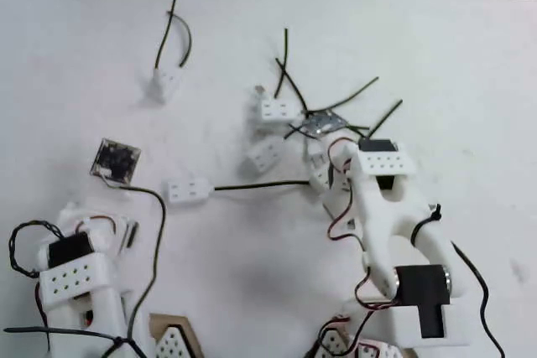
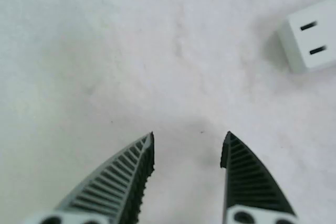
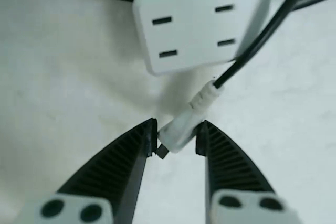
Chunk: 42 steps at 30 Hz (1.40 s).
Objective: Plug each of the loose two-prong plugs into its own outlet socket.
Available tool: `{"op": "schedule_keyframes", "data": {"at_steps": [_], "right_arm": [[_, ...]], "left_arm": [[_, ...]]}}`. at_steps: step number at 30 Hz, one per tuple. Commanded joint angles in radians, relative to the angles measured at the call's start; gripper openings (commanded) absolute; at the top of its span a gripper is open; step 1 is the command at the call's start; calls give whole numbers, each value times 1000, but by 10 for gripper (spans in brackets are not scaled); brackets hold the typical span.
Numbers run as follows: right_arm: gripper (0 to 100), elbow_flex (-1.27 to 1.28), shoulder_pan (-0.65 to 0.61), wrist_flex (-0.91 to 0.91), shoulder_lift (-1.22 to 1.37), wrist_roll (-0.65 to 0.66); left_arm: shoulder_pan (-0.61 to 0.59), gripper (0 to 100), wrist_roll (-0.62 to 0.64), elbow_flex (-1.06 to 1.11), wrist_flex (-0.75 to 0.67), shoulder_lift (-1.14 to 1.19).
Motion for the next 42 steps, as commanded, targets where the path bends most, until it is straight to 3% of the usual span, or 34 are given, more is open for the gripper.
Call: {"op": "schedule_keyframes", "data": {"at_steps": [1,13,25,29,35,42], "right_arm": [[117,-26,4,-22,1,2],[117,-219,41,25,234,-74],[115,-290,85,105,248,-75],[34,-296,102,104,252,-48],[19,-298,96,177,189,3],[19,-295,101,363,-96,69]], "left_arm": [[-4,211,2,-3,-17,-18],[-4,211,2,-3,-17,-18],[-4,211,2,-3,-17,-18],[-4,211,2,-3,-17,-18],[-4,211,2,-3,-17,-18],[-4,211,2,-3,-17,-18]]}}
